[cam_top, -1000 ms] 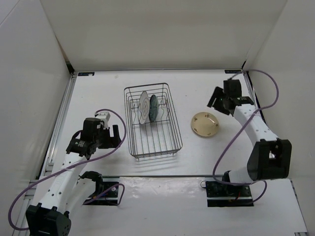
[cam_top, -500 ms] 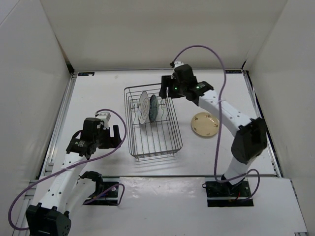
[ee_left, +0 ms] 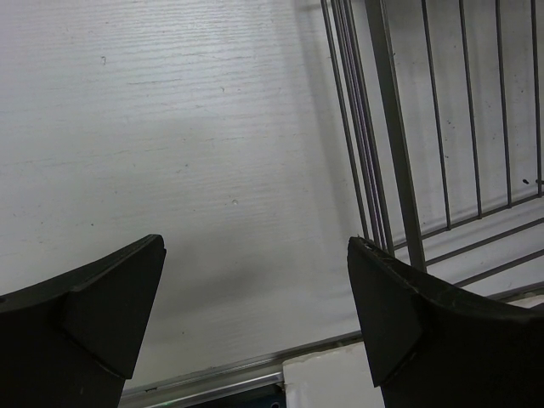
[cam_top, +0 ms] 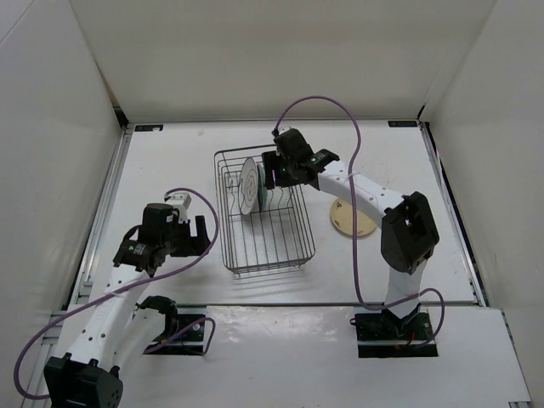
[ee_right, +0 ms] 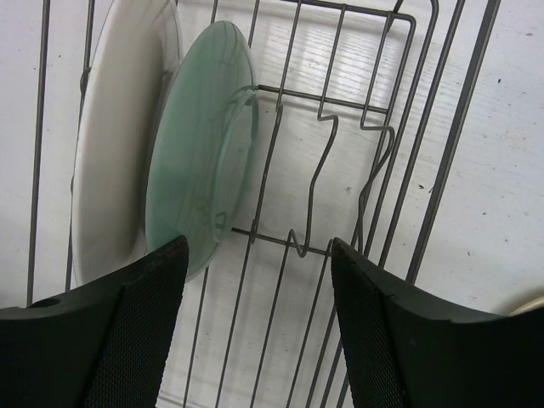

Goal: Unload the plates from the dish rack

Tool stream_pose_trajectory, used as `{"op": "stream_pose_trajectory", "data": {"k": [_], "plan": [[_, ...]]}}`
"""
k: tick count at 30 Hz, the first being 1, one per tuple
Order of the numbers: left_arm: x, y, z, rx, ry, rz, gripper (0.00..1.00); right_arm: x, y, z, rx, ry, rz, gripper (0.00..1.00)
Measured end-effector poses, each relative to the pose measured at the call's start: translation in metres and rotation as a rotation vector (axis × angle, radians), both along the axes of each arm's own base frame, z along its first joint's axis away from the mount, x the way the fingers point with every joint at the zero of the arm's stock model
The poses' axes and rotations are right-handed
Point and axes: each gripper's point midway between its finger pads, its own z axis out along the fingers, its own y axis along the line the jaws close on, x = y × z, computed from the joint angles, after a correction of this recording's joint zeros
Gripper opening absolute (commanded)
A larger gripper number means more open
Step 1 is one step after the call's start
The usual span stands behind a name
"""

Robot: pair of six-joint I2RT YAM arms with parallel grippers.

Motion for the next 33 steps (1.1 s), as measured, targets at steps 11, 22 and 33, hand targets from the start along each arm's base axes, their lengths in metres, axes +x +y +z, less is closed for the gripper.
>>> {"op": "stream_pose_trajectory", "data": {"k": [11, 22, 33], "plan": [[0.000, -0.001, 0.002, -0.007, -0.010, -0.004, 0.99, 0.001, -0.005, 0.024, -0.019, -0.084, -0.043, 0.71], [0.000, -0.002, 0.003, -0.010, -0.013, -0.006, 0.99, 0.002, 0.003, 0.029, -0.017, -0.092, -0.032, 0.62], [0.000, -0.002, 0.004, -0.011, -0.019, -0.006, 0.99, 0.016, 0.021, -0.036, -0.083, 0.017, -0.067, 0.43]]}}
